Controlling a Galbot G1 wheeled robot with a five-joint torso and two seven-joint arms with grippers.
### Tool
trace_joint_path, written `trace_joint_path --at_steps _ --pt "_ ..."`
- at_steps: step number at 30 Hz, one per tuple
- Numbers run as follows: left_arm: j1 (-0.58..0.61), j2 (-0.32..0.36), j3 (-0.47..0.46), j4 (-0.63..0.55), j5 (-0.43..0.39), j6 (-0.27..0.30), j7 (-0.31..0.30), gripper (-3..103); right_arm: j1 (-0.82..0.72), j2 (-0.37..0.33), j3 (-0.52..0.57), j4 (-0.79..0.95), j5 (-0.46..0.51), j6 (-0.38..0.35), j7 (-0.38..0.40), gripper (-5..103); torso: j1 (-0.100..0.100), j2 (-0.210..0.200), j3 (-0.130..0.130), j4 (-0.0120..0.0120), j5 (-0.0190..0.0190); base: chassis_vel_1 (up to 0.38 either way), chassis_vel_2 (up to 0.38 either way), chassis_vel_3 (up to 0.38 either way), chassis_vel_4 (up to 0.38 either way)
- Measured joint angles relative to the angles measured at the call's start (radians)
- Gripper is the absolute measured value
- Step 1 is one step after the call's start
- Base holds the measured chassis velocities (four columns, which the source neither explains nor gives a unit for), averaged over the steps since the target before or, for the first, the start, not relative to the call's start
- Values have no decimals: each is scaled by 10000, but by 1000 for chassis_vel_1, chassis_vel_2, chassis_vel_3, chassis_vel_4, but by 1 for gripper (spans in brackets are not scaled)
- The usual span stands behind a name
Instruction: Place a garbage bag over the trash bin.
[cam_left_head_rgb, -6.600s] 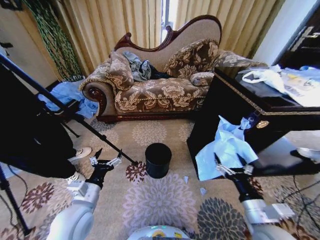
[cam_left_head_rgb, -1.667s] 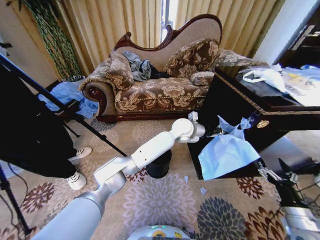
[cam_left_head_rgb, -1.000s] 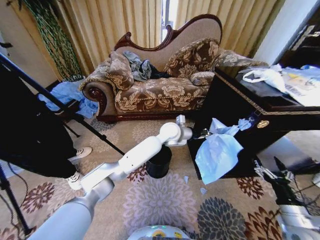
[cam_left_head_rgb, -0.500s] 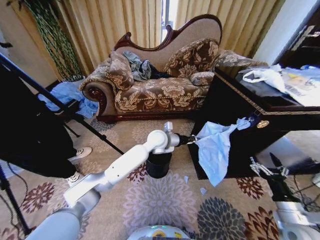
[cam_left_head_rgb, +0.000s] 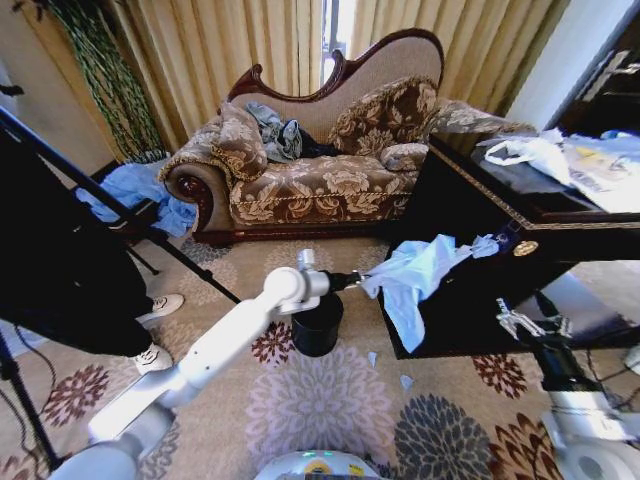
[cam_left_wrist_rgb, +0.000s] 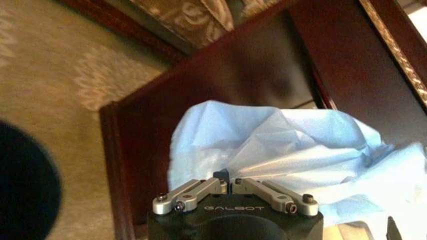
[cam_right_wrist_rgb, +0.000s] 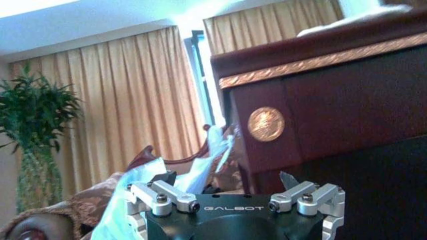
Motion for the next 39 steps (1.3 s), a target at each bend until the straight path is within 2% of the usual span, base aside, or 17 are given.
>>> trace_joint_path --at_steps 9,11,13,17,22,26,31,33,36,39 --pt "1343 1240 -1481 -525 -218 69 198 0 563 -572 -1049 -203 -384 -83 167 100 0 0 0 2 0 0 0 0 0" --pt "1441 1310 -1622 -569 -254 70 218 0 590 -598 -1106 -214 -407 -89 170 100 0 0 0 1 0 0 0 0 0" --pt "1878 1666 -2209 -739 -399 81 267 0 725 -734 -1369 -285 -518 -106 180 100 0 0 0 -1 2 0 0 0 0" --pt "2111 2163 -2699 -1128 -746 43 287 0 807 -1044 -1752 -245 -448 -174 189 100 0 0 0 1 1 0 0 0 0" --pt "2325 2459 -3252 -1264 -1064 1 291 0 973 -1240 -2106 -230 -472 -225 165 100 0 0 0 -3 5 0 0 0 0" --pt "3196 2731 -4302 -1323 -1275 -22 292 0 974 -1197 -2219 -277 -575 -227 61 100 0 0 0 6 2 0 0 0 0" --pt "3131 2755 -4478 -1361 -1308 -75 305 0 887 -1241 -2212 -269 -560 -221 -34 100 0 0 0 1 -1 0 0 0 0" --pt "2591 2665 -4276 -1260 -1365 -123 229 0 892 -1298 -2321 -156 -435 -248 -48 100 0 0 0 -3 8 0 0 0 0" --pt "2253 2634 -4076 -1111 -1463 -153 150 0 899 -1309 -2501 -98 -362 -284 -46 100 0 0 0 -5 2 0 0 0 0" --pt "1804 2636 -3756 -825 -1559 -165 85 0 969 -1287 -3067 -84 -384 -315 4 100 0 0 0 -3 2 0 0 0 0"
